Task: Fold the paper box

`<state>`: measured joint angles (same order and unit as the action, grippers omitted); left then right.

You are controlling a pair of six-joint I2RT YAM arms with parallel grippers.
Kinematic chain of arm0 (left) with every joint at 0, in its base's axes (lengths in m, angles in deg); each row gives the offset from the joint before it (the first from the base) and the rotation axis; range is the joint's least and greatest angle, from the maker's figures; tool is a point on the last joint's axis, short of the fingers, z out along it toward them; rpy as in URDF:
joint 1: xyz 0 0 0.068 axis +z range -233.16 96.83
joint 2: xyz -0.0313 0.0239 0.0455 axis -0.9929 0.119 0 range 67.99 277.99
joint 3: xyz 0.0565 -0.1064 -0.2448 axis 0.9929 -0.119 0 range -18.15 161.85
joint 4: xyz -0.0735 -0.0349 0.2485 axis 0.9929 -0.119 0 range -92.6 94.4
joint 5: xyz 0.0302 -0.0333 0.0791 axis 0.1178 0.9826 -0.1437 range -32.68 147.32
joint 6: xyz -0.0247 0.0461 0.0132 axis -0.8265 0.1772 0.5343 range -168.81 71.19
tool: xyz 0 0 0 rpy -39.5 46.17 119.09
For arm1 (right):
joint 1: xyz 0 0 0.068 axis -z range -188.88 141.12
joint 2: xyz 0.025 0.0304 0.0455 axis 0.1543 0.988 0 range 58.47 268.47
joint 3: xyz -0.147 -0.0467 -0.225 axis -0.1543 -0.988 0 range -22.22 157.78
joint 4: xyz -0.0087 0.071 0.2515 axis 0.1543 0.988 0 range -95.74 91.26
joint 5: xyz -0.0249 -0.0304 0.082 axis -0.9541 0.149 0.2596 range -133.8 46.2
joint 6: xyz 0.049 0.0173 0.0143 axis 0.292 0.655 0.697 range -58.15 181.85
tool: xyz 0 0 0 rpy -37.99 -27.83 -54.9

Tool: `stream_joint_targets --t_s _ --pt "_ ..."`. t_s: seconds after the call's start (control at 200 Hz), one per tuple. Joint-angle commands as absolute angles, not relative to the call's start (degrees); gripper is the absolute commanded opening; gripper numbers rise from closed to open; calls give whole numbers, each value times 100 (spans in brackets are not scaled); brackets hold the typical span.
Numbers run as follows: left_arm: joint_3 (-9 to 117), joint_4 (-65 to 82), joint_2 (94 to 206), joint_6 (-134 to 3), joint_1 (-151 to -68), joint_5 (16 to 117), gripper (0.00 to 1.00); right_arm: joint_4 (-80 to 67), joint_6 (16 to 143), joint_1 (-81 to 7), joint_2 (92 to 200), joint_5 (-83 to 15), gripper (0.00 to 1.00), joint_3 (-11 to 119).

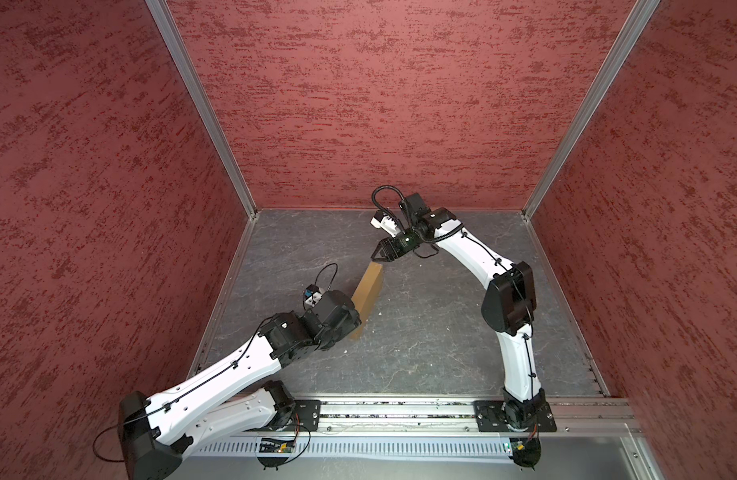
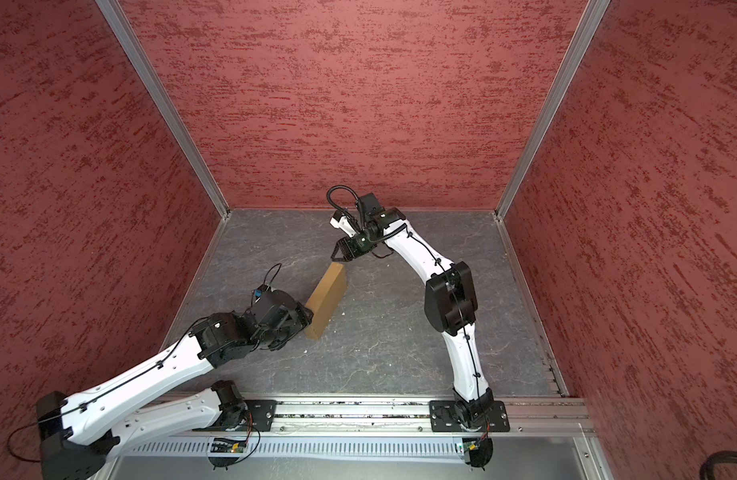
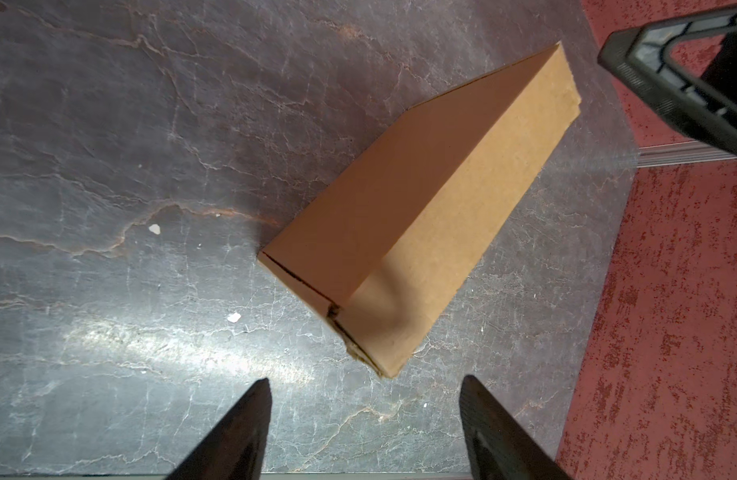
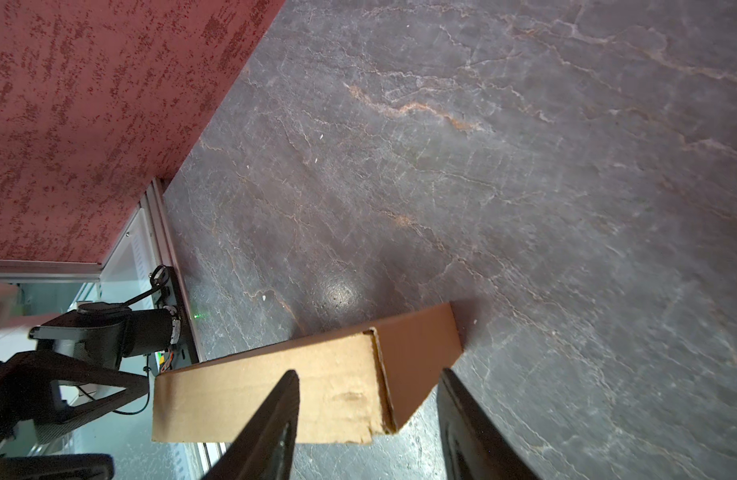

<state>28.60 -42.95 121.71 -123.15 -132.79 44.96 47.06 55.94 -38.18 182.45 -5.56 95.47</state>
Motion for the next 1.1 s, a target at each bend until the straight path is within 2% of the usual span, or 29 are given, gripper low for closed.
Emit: stream_joint_targets --t_s 0.0,0.526,0.807,1.092 --pt "2733 -3937 12217 -12369 -13196 4564 71 4560 5553 -3788 18395 -278 53 9485" --pt "2414 -3441 12364 -12090 -12708 4967 69 4401 5539 -3859 18497 -331 49 9171" --pt "2417 -3256 12530 -11799 -12408 5180 66 3947 5751 -3867 18024 -354 43 8378" --pt "2440 -3061 12732 -11319 -11927 5562 66 3246 6211 -3867 17175 -511 41 7145"
